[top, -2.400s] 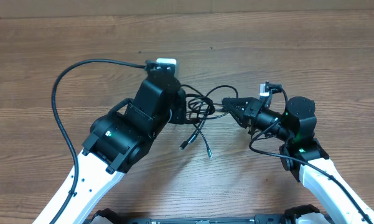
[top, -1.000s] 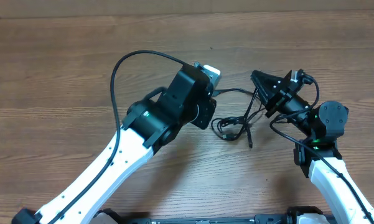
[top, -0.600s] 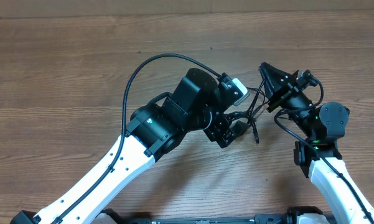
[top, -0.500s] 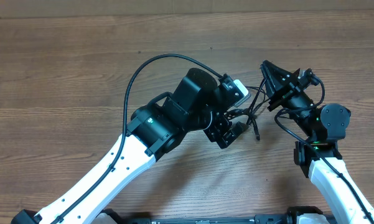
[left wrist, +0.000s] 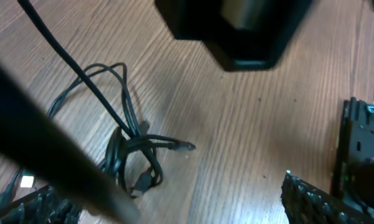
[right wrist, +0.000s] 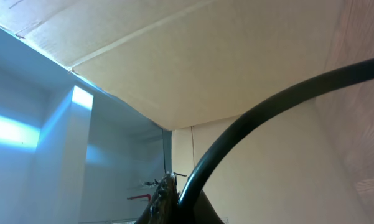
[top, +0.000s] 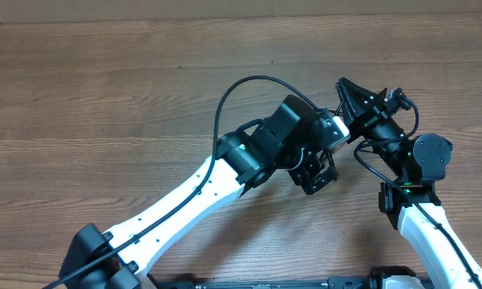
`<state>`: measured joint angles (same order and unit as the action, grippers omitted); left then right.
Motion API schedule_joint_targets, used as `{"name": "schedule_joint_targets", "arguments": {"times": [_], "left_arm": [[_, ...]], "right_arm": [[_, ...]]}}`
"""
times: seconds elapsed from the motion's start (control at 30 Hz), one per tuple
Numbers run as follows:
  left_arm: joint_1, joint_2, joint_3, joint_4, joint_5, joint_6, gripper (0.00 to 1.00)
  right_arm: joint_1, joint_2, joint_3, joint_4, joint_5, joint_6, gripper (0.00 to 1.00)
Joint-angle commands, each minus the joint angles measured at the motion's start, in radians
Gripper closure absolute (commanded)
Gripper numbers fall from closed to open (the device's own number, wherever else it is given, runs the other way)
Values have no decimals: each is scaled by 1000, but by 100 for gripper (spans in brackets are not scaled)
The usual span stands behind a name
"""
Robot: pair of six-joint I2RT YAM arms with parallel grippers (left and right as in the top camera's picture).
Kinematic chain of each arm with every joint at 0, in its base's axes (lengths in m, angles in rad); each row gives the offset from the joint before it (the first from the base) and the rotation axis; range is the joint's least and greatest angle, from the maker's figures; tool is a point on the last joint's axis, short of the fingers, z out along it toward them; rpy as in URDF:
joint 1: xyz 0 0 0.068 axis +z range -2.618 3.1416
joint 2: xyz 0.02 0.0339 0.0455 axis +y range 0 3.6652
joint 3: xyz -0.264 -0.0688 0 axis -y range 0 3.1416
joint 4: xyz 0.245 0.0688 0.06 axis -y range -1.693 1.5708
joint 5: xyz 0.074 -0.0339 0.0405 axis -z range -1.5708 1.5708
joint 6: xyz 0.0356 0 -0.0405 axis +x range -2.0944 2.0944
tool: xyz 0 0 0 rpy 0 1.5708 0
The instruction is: Untangle cables
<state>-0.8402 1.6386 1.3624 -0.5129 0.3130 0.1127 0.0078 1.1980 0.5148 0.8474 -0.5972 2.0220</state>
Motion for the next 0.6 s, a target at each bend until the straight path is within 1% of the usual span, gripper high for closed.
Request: {"name": "schedule_joint_targets", "arguments": {"times": [0.0, 0.03, 0.07, 0.13, 0.27, 0.4, 0.57], "left_arm": [[0, 11, 15, 24, -39, 22, 41], [0, 11, 15, 26, -63, 21, 75], [2, 11, 15, 24, -98, 13, 96], [2, 11, 15, 24, -145, 2, 96], [2, 8, 15, 26, -156, 0, 96], [2, -8, 15, 27, -167, -25, 96], [2, -84, 15, 13, -193, -39, 96]], "right_arm": [[-4, -8, 8, 13, 0, 45, 96], [-4, -8, 8, 13, -3, 45, 96], [-4, -8, 8, 13, -8, 45, 96], [-3, -8, 8, 10, -22, 45, 96], [-4, -8, 8, -16, -33, 45, 96], [-4, -8, 8, -98, -32, 18, 96], [-4, -8, 8, -216, -1, -9, 96]]}}
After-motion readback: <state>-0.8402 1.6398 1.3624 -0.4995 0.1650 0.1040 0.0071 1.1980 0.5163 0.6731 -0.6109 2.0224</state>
